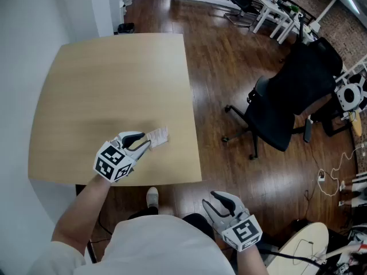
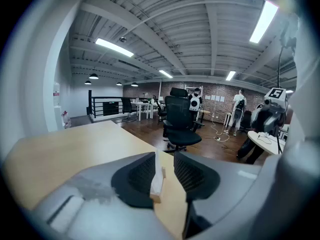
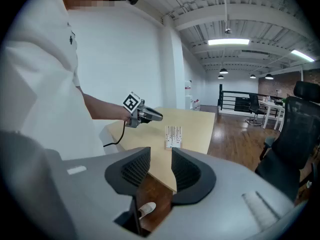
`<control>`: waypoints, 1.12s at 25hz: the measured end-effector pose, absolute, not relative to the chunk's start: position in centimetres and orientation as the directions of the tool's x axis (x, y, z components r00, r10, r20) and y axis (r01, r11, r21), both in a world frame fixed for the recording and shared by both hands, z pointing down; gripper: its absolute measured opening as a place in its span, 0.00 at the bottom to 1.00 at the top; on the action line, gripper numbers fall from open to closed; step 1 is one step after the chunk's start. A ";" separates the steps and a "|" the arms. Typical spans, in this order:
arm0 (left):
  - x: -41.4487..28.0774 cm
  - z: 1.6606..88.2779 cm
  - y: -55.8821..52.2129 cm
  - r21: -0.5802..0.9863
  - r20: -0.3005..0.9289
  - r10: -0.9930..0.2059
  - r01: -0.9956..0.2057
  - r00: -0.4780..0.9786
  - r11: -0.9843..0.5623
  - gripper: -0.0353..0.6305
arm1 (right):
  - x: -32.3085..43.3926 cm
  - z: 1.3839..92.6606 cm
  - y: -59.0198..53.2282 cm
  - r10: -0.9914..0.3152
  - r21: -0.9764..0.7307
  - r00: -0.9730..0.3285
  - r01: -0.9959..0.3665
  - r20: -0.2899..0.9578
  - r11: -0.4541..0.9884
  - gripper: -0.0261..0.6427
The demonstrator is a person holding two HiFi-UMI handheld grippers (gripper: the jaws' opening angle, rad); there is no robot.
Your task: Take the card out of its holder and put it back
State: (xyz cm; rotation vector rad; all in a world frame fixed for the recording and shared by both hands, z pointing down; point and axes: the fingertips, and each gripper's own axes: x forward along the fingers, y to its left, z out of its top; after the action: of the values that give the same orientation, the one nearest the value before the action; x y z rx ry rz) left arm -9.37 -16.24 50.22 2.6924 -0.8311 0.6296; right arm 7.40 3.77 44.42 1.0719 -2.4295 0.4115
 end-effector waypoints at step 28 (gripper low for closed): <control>-6.1 57.1 -22.3 0.155 0.517 -0.354 -0.491 0.780 -0.857 0.08 | 11.5 45.0 -1.8 -0.666 -0.056 -0.510 -0.814 0.544 0.578 0.24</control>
State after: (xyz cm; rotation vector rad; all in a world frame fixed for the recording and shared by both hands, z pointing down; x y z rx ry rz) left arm -6.05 -22.34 57.10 2.6918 -0.6538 0.6998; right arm 11.46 -1.85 44.97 1.1844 -2.3408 0.4225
